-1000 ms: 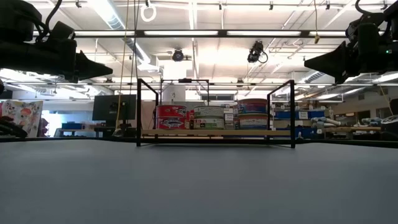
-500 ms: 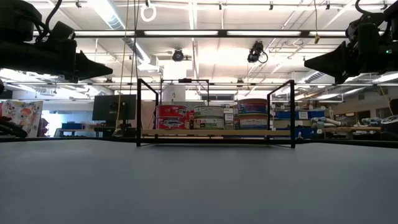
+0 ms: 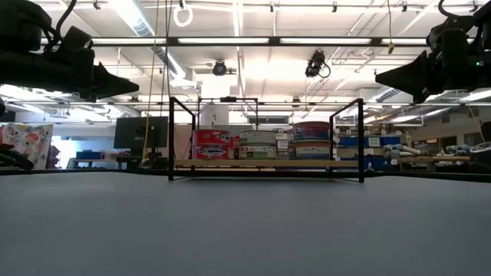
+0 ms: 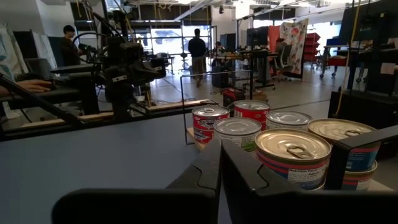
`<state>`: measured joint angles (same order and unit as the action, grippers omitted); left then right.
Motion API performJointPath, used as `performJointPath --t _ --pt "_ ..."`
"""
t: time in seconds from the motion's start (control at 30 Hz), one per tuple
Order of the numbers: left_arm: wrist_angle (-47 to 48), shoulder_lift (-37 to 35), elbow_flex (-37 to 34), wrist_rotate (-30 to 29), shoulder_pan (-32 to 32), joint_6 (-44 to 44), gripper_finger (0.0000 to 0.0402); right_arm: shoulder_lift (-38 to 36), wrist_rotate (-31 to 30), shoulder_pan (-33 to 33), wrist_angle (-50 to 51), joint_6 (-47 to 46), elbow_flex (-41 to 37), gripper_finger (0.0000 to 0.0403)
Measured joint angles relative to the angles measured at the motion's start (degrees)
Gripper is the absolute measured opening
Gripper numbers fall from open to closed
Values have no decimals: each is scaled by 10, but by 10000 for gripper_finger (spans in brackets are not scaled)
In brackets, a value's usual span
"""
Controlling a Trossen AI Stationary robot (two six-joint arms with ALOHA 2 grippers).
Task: Stack canned seafood by type on shelf
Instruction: Return to Home Position
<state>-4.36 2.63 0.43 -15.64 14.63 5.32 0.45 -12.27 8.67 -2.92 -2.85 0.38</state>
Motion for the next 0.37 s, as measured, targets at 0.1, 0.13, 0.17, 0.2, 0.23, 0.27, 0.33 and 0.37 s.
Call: performJointPath --t 0.1,0.13,0.17,0.2,0.23,0.27,0.33,0.37 --pt "0 0 0 0 0 0 12 0 0 0 0 0 0 23" --pt "0 0 0 0 0 0 12 0 0 0 0 0 0 23" --pt "0 0 0 0 0 0 12 0 0 0 0 0 0 24" --pt "0 0 0 0 0 0 12 0 0 0 0 0 0 24" --pt "0 0 0 0 0 0 12 0 0 0 0 0 0 25" --pt "0 0 0 0 0 0 12 0 0 0 0 0 0 25" --pt "0 0 0 0 0 0 12 0 0 0 0 0 0 25" --pt "0 0 0 0 0 0 12 0 0 0 0 0 0 24"
